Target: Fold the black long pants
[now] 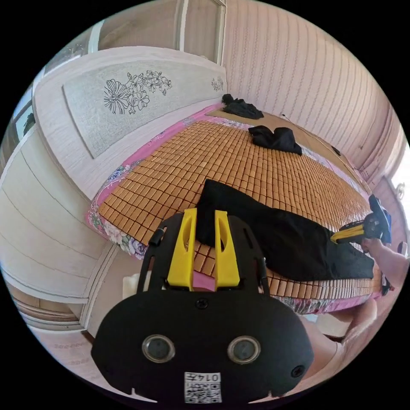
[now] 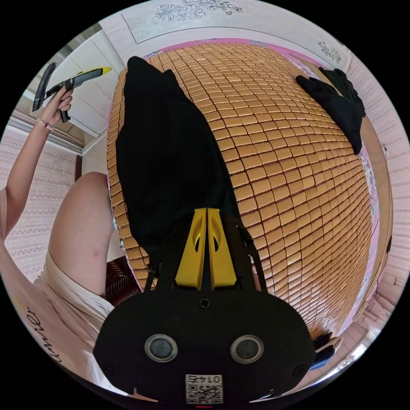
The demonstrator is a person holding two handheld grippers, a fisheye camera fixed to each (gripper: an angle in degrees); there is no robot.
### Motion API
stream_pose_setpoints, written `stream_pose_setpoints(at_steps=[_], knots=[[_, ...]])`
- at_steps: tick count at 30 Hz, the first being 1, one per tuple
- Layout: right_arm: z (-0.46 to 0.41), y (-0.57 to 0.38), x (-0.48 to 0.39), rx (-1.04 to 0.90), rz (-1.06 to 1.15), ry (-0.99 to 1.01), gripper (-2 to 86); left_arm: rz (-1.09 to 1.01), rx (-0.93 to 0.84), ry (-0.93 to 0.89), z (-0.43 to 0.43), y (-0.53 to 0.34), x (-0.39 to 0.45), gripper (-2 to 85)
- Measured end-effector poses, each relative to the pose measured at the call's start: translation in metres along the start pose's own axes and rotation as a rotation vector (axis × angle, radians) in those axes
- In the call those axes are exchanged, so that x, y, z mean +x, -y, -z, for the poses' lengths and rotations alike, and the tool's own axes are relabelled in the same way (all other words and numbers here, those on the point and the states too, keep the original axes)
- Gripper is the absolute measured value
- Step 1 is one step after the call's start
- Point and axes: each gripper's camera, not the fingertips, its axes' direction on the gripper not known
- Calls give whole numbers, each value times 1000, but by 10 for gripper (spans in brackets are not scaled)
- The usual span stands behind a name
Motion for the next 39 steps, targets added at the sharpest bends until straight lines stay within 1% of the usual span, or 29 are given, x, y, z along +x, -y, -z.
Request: stream_pose_setpoints(at_steps=[4,6,8,9,10,11,12,13,15,16,17,18,19,20,21,22,23,25,26,27,28,30,31,32,33,35,36,38,39], knots=[[-3,0,-5,-20,-4,0,-4,-97,-66,59,-47,20,18,82],[-3,-3,-6,-31,-9,-7,-4,-62,-101,35,-76,35,14,82],[0,-11,-7,-38,-25,-27,-4,7,-147,-31,-116,48,10,73],[0,-13,-7,-38,-32,-32,-4,13,-179,-32,-128,50,11,72],[-1,-17,-6,-46,-43,-35,-4,14,-264,-10,-155,49,16,68],[-6,-21,-5,-77,-48,-34,-5,-15,-253,26,-166,44,23,64],[-11,-22,-4,-106,-44,-34,-5,-25,-226,51,-165,41,26,62],[-9,-27,-3,-52,-46,-32,-6,-28,-244,71,-168,39,29,61],[-6,-32,3,-61,-71,6,-8,-24,-225,77,-155,32,33,57],[-1,-37,7,-59,-87,14,-9,-72,-133,84,-128,21,46,49],[8,-45,9,-26,-94,0,-9,-179,-61,70,-98,5,72,36],[11,-49,10,-16,-97,-5,-9,-243,-38,66,-85,-5,89,26],[16,-56,13,-14,-108,-3,-10,-364,-6,49,-61,-27,126,6],[19,-61,16,-10,-120,19,-10,-455,-6,-9,-46,-50,167,1],[19,-63,16,-3,-122,32,-10,-491,-15,-55,-41,-62,187,-1],[20,-64,16,5,-124,44,-10,-525,-40,-165,-37,-86,226,-1],[20,-63,15,8,-119,35,-10,-531,-68,-290,-38,-109,263,0],[16,-60,9,-2,-92,-26,-10,-506,-104,-425,-49,-139,307,1],[2,-60,6,-94,-51,-87,-10,-489,-151,-459,-65,-153,330,1],[4,-62,4,-65,-33,-96,-10,-485,-180,-465,-74,-159,339,0],[5,-65,4,-102,-9,-96,-10,-479,-236,-424,-93,-170,353,-2],[10,-69,5,-155,21,-71,-10,-497,-319,-347,-121,-186,366,-7],[19,-74,6,-147,29,-74,-10,-524,-270,-325,-116,-190,367,-8],[28,-81,8,-121,17,-79,-9,-535,-309,-303,-119,-192,368,-9],[29,-85,10,-119,9,-69,-9,-525,-313,-308,-120,-193,367,-9],[8,-103,20,-230,-11,32,-9,-465,-333,-364,-129,-199,354,-10],[13,-108,22,-175,-24,50,-9,-462,-369,-367,-137,-202,353,-10],[20,-127,27,-195,-45,75,-8,-464,-338,-398,-146,-211,345,-10],[25,-132,26,-169,-35,54,-9,-468,-337,-397,-148,-213,345,-10]])
